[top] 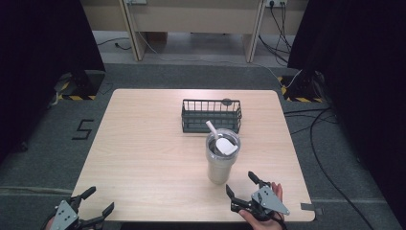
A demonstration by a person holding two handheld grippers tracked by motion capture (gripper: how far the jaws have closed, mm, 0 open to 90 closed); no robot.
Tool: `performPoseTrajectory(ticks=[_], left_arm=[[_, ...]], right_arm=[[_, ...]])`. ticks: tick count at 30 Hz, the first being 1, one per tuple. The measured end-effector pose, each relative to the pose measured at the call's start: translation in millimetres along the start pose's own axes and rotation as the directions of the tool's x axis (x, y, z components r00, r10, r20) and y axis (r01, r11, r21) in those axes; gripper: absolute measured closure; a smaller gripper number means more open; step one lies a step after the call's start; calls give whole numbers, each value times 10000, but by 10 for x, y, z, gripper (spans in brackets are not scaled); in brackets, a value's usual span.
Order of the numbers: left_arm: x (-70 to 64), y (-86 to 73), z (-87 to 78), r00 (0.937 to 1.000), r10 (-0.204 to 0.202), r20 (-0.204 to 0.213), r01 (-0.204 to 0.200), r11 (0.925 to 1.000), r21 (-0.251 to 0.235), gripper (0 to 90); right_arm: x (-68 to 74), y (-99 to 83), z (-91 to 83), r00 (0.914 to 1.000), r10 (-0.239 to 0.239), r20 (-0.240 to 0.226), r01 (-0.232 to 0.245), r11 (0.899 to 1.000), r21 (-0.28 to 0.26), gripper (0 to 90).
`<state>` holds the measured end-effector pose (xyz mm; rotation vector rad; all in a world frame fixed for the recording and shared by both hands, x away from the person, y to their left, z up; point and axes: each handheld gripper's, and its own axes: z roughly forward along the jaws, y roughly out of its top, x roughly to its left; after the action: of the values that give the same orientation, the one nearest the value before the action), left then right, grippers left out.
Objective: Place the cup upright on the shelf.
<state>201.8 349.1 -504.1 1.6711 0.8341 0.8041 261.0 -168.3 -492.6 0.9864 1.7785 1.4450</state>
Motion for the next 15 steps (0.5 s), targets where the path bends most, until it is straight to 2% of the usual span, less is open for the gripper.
performPoseTrajectory(ticks=[10,15], left_arm=[[-4,5,-9,10000,18,20,-18,10000,-43,173],[-8,7,-4,10000,15,50,-15,10000,-68,173]], right_arm=[[38,53,69,9999,15,-135,-15,10000,-40,119],[51,88,160,9997,-144,-195,144,9999,-39,118]])
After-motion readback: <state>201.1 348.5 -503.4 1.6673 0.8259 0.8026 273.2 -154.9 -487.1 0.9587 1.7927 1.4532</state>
